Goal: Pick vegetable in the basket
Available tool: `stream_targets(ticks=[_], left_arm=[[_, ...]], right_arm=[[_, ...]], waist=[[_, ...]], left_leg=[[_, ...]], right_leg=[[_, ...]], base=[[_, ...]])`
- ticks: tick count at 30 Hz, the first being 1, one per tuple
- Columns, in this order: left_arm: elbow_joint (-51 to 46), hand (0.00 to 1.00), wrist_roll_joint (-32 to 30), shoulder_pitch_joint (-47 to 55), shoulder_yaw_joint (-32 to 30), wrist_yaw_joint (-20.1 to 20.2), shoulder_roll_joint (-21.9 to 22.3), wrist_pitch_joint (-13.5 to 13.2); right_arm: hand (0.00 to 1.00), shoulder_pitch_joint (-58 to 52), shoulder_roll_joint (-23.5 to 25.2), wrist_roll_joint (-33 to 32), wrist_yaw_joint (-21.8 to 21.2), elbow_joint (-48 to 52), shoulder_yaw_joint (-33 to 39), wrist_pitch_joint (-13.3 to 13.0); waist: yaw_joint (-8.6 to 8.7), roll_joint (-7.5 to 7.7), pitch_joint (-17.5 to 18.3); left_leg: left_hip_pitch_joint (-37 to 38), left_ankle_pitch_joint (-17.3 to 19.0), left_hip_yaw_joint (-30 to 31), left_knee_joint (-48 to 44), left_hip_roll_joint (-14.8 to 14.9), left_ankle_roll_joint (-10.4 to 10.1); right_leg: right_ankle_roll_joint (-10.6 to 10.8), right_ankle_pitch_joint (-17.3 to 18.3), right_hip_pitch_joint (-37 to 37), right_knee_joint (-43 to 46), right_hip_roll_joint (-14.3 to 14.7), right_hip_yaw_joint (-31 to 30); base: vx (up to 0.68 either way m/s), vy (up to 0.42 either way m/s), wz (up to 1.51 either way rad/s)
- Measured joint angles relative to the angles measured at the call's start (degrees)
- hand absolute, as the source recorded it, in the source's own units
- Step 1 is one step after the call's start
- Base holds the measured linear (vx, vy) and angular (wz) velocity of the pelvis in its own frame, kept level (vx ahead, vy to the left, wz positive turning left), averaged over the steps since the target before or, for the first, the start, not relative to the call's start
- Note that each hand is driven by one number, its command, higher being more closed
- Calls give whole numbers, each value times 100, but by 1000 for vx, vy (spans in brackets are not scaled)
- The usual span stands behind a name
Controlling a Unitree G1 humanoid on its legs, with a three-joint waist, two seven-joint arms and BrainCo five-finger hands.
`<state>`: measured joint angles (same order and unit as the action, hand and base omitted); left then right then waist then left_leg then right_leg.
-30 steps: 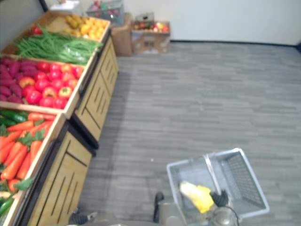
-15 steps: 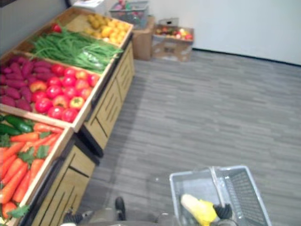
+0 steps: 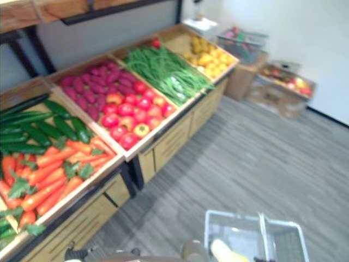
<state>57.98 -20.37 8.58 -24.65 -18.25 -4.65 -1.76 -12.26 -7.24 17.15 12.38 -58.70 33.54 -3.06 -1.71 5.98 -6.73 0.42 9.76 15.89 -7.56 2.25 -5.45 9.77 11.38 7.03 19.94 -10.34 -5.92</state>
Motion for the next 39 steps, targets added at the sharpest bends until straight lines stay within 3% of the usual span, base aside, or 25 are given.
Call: stream_targets(ticks=[2, 3, 4, 6, 7, 8, 9, 10, 11, 14, 18, 23, 27, 30, 33, 35, 36, 37, 39], left_arm=[[0, 0, 35, -59, -160, -18, 315, -6], [-21, 0, 102, -58, -175, -18, 412, -7], [-103, 0, 228, -55, -275, -25, 518, -7], [-104, 0, 284, -45, -438, -32, 569, 5], [-106, 0, 391, -47, -582, -46, 610, 37], [-104, 0, 406, -40, -634, -64, 657, 71], [-99, 0, 405, -26, -659, -72, 672, 72], [-91, 0, 401, 17, -689, -73, 680, 73], [-81, 0, 400, 37, -692, -69, 686, 74], [-68, 0, 392, 73, -654, -64, 636, 77], [202, 0, 380, -56, -427, -52, 414, 74], [350, 0, 376, -280, 79, -53, 90, 64], [353, 0, 377, -266, 229, -55, 49, 60], [342, 0, 381, -290, 228, -60, 1, 59], [358, 0, 383, -441, 177, -63, -125, 67], [352, 0, 383, -480, 99, -55, -125, 58], [329, 0, 382, -496, -52, -54, -116, 39], [340, 0, 385, -494, -156, -49, 7, 38], [344, 0, 391, -485, -314, -56, 429, 24]], right_arm=[[100, 41, 14, -35, 46, -49, 217, 30], [100, 41, 16, -91, 64, -63, 225, 53], [100, 58, 32, -207, 108, -62, 333, 113], [100, 90, 21, -223, 108, -53, 415, 116], [100, 127, 14, -244, 114, -29, 505, 111], [100, 177, -1, -259, 114, -21, 687, 107], [100, 208, -21, -265, 115, -26, 790, 108], [100, 309, -75, -280, 111, -92, 1003, 105], [100, 378, -83, -319, 103, -127, 1145, 99], [100, 473, -85, -423, 107, -301, 1610, -2], [100, 548, -71, -467, 106, -303, 1656, 9], [100, 713, -91, -455, 111, -487, 1302, 7], [100, 881, -123, -362, 95, -511, 894, -30], [100, 747, -31, -363, 75, -526, 754, -31], [100, 748, 56, -396, -46, -753, 697, 6], [100, 545, 159, -414, -74, -757, 735, 66], [100, 396, 230, -411, -104, -772, 826, 124], [100, 360, 200, -410, -94, -802, 902, 160], [100, 381, 93, -416, -78, -744, 1127, 153]], waist=[[9, -356, 51], [11, -433, 68], [23, -533, 49], [43, -514, 56], [51, -507, 57], [61, -508, 49], [65, -520, 44], [57, -522, 43], [51, -509, 39], [77, -470, 56], [166, -419, 48], [211, -167, -123], [302, -248, -304], [327, -297, -306], [327, -394, -372], [339, -314, -355], [348, -79, -337], [336, -178, -327], [322, -531, -229]], left_leg=[[-355, -85, -316, -99, 635, -50], [-434, -215, -391, -62, 803, -69], [-603, -584, -889, 19, 1117, -43], [-697, -727, -2040, 25, 1275, 82], [-646, -812, -3107, 35, 1333, 172], [-500, -1019, -3682, 173, 1340, 147], [-413, -1138, -3805, 269, 1312, 48], [-292, -1321, -3702, 604, 1179, -174], [-215, -1385, -3663, 774, 1107, -222], [-120, -1452, -3539, 1076, 883, -132], [-109, -1498, -3546, 1266, 610, -91], [280, -1234, -3734, 1301, 339, -35], [675, -984, -3804, 1302, 379, -10], [769, -870, -3748, 1301, 484, 55], [748, -808, -3577, 1282, 839, 38], [780, -718, -3383, 1170, 822, -74], [914, -681, -3255, 1114, 614, -209], [970, -669, -3249, 1125, 657, -231], [924, -646, -3190, 1133, 858, -270]], right_leg=[[-190, 91, -32, -10, 278, 742], [-270, 136, -18, 8, 316, 948], [-383, 200, -51, 33, 359, 1402], [-446, 238, -48, 15, 246, 1750], [-456, 240, -76, 0, 126, 1983], [-456, 237, -111, 13, 25, 2147], [-456, 237, -143, 11, -3, 2216], [-444, 231, -182, -13, -45, 2285], [-393, 200, -236, -108, -69, 2313], [-225, 17, -539, -575, -128, 2468], [-84, -206, -606, -902, -296, 2468], [-81, -302, -757, -821, -514, 2063], [-582, -618, -278, 442, -497, 1516], [-560, -792, -94, 767, -415, 1247], [-616, -381, 167, 283, 193, 1271], [-484, -576, 278, -163, 289, 1235], [-409, -692, 219, -282, 126, 1219], [-427, -595, 141, -214, 134, 1251], [-480, -465, 156, -296, 322, 1378]], base=[[2, -584, 138], [-30, -460, 170], [-19, -407, 145], [10, -238, 125], [34, -142, 112], [56, -68, 106], [53, 10, 81], [30, 39, 47], [0, 109, 42], [22, 145, 27], [47, 136, 5], [93, 104, -20], [58, 108, -30], [95, 24, 0], [107, -111, 14], [184, -191, 58], [190, -160, 45], [243, -180, 34], [231, -146, 2]])
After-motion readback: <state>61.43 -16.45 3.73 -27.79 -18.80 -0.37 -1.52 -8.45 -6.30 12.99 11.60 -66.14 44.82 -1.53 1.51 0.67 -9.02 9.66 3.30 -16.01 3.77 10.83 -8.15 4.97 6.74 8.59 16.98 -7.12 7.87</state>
